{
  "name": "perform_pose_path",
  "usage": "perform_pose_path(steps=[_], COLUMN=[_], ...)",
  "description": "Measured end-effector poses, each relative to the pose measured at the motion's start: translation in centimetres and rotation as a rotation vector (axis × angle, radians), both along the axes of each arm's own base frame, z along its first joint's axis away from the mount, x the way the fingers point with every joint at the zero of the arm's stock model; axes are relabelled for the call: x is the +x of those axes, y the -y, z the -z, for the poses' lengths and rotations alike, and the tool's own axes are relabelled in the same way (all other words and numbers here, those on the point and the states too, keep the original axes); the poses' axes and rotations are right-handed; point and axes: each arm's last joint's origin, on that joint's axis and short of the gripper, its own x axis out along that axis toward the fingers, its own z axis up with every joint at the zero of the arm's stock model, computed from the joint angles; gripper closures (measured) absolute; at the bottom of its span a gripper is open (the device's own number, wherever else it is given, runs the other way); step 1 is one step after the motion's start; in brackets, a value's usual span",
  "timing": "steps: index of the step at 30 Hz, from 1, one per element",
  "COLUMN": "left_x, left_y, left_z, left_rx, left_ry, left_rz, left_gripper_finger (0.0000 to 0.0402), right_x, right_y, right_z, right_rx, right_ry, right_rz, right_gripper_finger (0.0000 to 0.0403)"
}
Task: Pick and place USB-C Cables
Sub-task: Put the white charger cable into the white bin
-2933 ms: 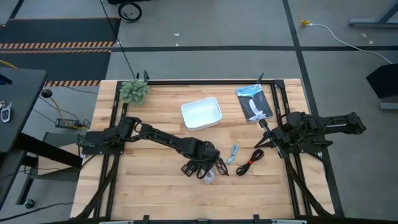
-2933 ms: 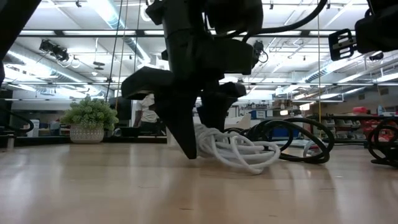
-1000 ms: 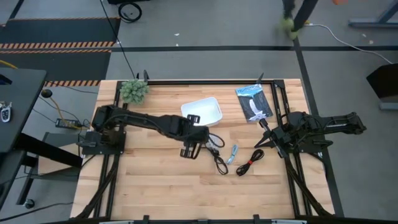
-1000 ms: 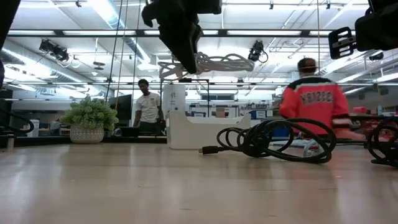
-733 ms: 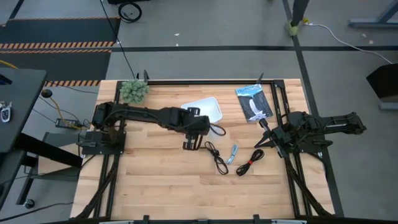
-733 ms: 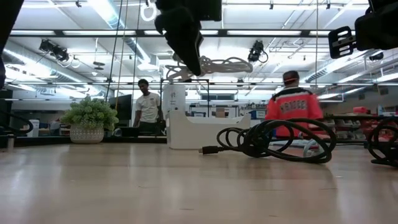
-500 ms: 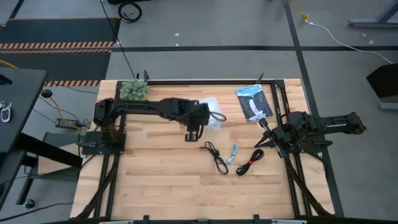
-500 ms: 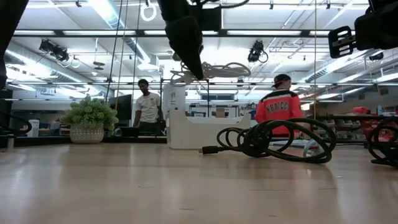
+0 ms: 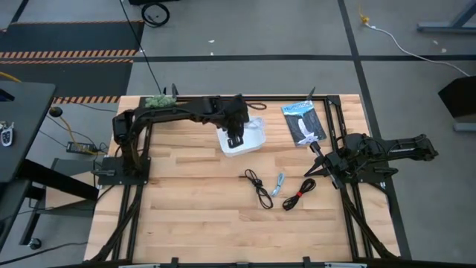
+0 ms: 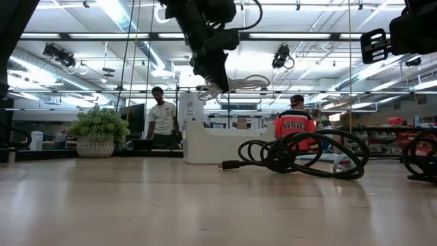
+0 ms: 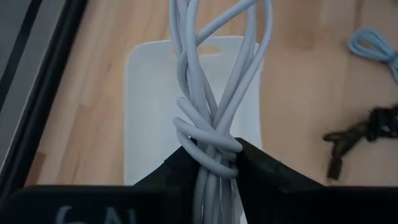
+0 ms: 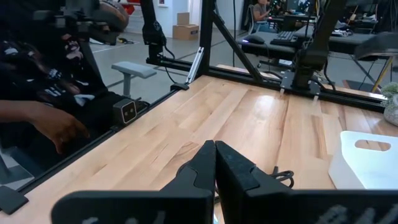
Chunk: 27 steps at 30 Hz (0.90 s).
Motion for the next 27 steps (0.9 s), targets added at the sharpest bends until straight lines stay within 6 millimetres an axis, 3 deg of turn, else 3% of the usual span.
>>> perform_pose_path(steps=[14, 27], left_x=[-1.2, -1.9], left_y=[-1.5, -1.3], left_z=[6.3, 9.3], left_rx=[-0.02, -0.021], left_ry=[-0.012, 0.025], left_rz=[-0.07, -0.093], left_gripper_finger=[0.0303, 0.0303], right_x=[0.0, 0.0], right_y=[0.0, 0.0], right_z=[0.0, 0.0], right_rx=[0.0, 0.0], right_ry=[0.0, 0.0], right_rz=[0.0, 0.0], right_gripper_finger=[0.0387, 0.0387])
